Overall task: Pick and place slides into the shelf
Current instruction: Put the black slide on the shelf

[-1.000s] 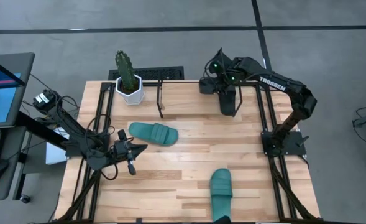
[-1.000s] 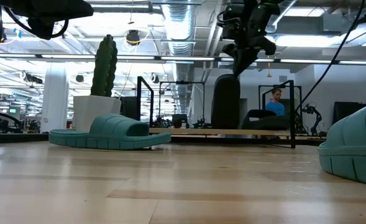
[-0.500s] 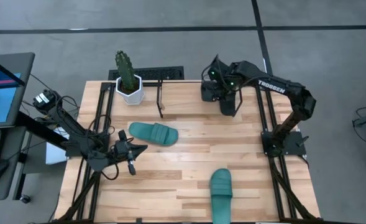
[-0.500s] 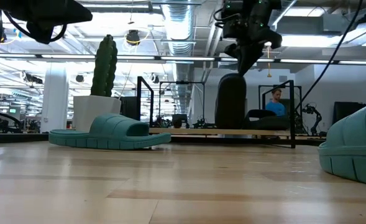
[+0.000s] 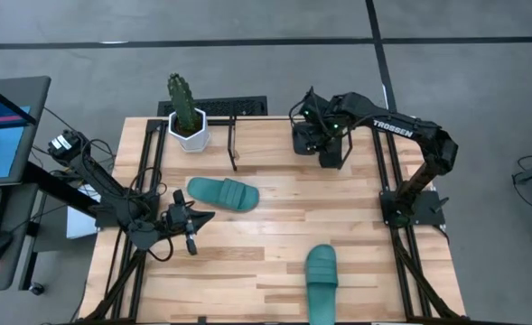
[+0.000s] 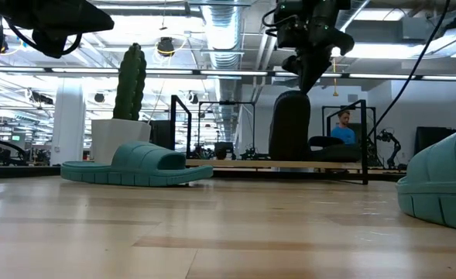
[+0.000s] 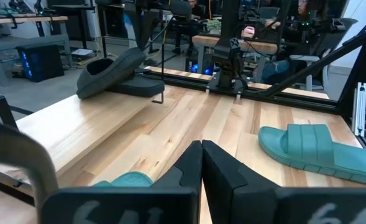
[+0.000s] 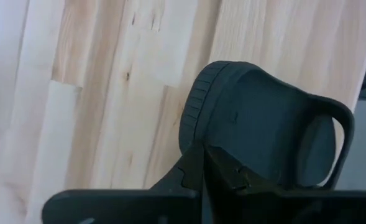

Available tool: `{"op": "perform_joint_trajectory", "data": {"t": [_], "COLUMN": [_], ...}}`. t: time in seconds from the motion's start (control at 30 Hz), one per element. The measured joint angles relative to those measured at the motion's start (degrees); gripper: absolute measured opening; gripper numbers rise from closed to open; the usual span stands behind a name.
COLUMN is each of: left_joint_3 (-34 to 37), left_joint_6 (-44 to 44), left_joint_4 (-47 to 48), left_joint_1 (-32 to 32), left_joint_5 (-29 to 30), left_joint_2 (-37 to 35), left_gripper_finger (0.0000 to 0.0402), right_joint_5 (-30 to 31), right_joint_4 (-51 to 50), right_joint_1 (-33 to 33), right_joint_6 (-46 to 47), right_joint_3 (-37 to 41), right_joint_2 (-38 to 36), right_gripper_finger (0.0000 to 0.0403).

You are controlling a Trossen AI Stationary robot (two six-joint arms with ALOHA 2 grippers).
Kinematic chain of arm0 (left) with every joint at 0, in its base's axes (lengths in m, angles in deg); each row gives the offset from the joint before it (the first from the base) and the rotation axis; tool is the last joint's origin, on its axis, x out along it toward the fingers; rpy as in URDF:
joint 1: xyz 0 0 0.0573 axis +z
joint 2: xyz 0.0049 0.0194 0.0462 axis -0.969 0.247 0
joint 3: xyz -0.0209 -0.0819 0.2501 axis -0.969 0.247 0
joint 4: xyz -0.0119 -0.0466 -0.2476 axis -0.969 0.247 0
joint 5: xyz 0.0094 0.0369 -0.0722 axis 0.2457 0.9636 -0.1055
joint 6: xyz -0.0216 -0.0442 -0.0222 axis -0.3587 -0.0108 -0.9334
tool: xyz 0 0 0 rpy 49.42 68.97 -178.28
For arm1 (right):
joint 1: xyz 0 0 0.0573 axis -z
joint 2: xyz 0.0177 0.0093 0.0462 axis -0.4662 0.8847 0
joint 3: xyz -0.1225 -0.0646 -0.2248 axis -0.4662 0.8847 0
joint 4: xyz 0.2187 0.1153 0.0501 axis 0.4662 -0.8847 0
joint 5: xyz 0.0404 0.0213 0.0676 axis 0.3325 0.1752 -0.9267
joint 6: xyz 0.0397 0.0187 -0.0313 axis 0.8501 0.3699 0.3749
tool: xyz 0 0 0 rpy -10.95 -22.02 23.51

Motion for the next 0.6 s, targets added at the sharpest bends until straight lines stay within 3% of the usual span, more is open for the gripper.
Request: {"op": "perform_joint_trajectory", "data": {"t": [0.33, 0.6], "left_joint_3": [0.00, 0.00], "left_joint_6": [-0.34, -0.44], "left_joint_4": [0.02, 0.00], "left_joint_1": [0.00, 0.00], "left_joint_5": [0.00, 0.00], "left_joint_2": [0.00, 0.00], "left_gripper_finger": [0.0000, 0.0000], "right_joint_5": [-3.54, -3.48], "right_joint_4": [0.44, 0.44], "right_joint_1": [2.23, 2.96], "right_joint_6": [3.22, 4.88], "right_joint_3": [0.05, 0.05], "right_joint_2": [0.00, 0.00], "right_gripper_finger": [0.0004, 0.0053]}}
